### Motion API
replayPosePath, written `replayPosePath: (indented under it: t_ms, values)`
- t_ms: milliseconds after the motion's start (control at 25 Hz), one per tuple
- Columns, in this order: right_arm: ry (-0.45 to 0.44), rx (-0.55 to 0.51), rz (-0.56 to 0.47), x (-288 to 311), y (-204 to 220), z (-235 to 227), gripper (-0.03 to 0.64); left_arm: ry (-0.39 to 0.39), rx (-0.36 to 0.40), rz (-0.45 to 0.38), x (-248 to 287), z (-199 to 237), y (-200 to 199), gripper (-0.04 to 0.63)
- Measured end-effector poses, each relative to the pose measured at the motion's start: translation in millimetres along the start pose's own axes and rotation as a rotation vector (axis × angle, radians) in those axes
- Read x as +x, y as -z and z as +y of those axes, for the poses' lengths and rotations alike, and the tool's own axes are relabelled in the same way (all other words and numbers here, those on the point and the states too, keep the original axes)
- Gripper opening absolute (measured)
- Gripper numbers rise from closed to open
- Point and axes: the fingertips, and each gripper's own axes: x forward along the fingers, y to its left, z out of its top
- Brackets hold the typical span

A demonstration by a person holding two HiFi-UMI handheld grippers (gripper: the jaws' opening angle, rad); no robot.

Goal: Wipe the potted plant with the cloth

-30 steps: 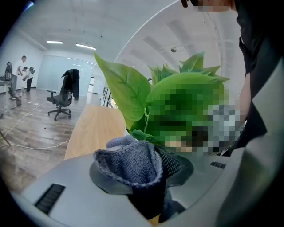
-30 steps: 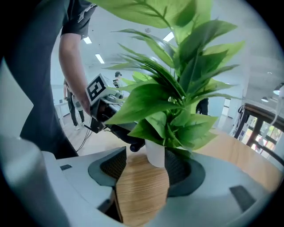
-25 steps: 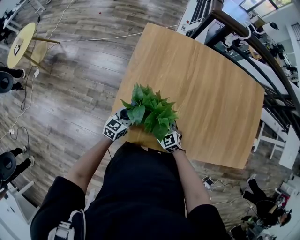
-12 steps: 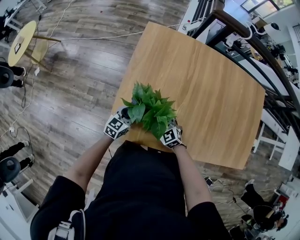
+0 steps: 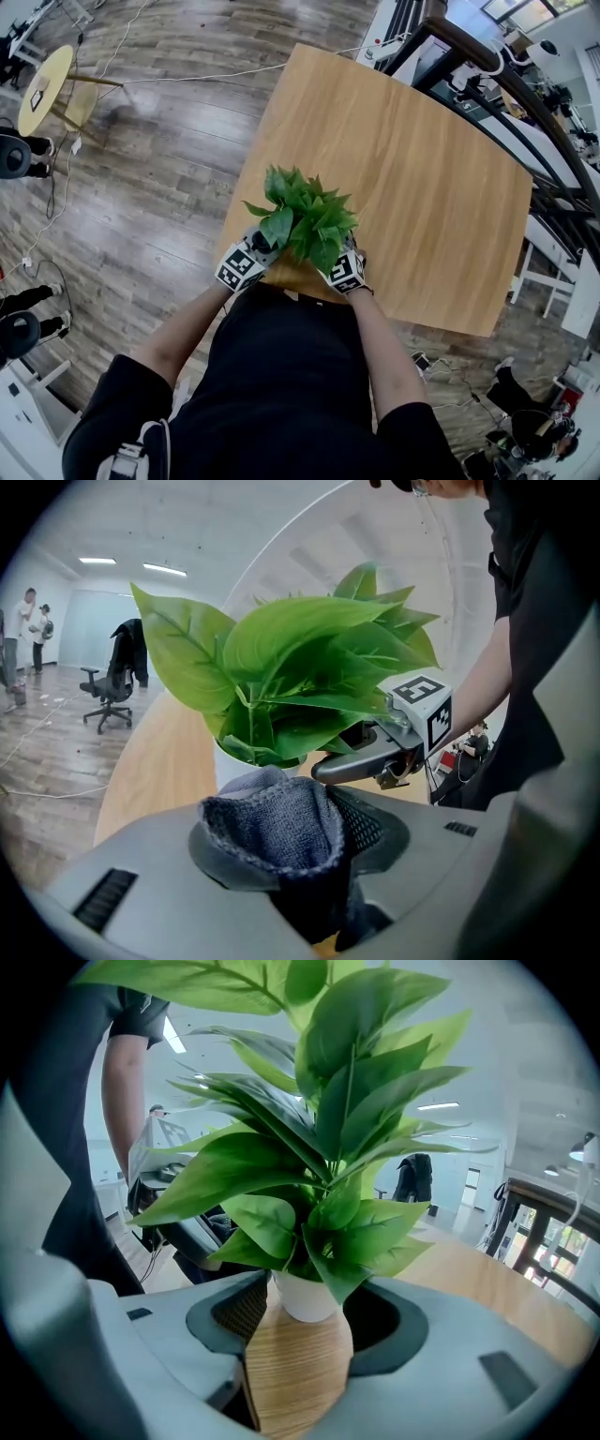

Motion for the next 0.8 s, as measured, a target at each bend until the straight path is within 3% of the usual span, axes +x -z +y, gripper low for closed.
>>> replayPosePath:
  t_ms: [280, 400, 560, 800]
  values:
    - [-0.075, -0.048, -0.008, -1, -2, 37, 0.256, -0.058, 0.016, -0.014, -6, 22, -2, 0.173]
    - [-0.094, -0.003, -0.008, -3, -2, 49, 0.256, -0.093, 0.011, -0.019, -10, 34, -3, 0.173]
    - [-0.005, 0.061, -0.002, -9, 8, 20, 0.256, -0.125, -0.002, -0.019, -16, 45, -1, 0.173]
    - [-0.032, -0.050, 0.004, -5, -4, -11, 0.256, -0.152, -0.018, -0.031, -12, 55, -11, 0.173]
